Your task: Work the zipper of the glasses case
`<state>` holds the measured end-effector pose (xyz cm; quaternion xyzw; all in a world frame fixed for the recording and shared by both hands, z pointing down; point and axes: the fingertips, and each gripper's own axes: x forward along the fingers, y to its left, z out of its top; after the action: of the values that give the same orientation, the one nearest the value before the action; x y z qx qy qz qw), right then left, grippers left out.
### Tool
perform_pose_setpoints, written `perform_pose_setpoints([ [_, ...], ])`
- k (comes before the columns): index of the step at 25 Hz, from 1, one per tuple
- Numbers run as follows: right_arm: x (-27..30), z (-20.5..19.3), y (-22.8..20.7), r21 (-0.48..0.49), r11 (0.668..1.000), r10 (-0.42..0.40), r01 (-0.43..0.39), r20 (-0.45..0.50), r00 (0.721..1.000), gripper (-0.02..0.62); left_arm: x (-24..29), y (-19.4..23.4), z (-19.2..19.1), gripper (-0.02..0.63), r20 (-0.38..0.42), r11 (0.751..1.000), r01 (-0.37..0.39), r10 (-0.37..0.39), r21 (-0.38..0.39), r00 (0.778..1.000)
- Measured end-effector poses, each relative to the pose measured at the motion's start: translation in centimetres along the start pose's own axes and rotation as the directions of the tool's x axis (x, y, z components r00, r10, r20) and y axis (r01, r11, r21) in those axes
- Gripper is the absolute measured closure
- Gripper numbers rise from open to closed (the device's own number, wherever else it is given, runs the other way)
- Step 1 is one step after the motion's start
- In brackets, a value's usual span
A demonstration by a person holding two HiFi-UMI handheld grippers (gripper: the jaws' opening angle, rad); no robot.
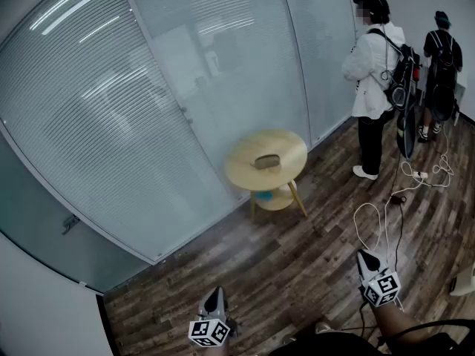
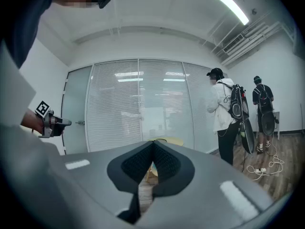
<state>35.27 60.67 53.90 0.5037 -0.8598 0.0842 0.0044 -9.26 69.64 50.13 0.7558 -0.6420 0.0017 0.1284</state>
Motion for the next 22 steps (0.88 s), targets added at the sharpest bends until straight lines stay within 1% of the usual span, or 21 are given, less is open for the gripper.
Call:
perform_pose_setpoints([
  [3,0.0,0.4,-1.0,-0.001,1.0,-0.012,0.012,0.006,1.0,0.591,0.4,-0.8,0.5,0.604,0.003,1.0,0.007,-0.007,0.003,1.0],
  [9,-0.7,0.0,-1.0,0.0,1.0,0.007,-0.007,-0.001,1.0,0.591,-0.3,-1.5,0.8,0.604,0.01,1.0,-0.009,0.009,0.006,1.0],
  [13,-1.7,0.2,-3.3,0.006,1.0,-0.011,0.011,0.016,1.0,0.591,0.0,-3.0,1.0,0.604,0.021,1.0,-0.008,0.008,0.019,1.0],
  [17,-2.2,0.4,-5.4,0.011,1.0,-0.019,0.019,0.016,1.0,0.591,0.5,-3.8,1.8,0.604,0.04,0.999,-0.036,0.035,0.017,0.999],
  [20,-2.1,-0.4,-6.0,0.006,1.0,0.009,-0.009,0.01,1.0,0.591,1.0,-4.0,1.7,0.604,0.043,0.998,-0.058,0.057,0.021,0.997],
  [22,-2.1,-2.0,-6.5,0.005,1.0,0.016,-0.015,-0.012,1.0,0.59,1.4,-3.6,0.4,0.604,0.026,0.997,-0.067,0.066,0.035,0.997],
])
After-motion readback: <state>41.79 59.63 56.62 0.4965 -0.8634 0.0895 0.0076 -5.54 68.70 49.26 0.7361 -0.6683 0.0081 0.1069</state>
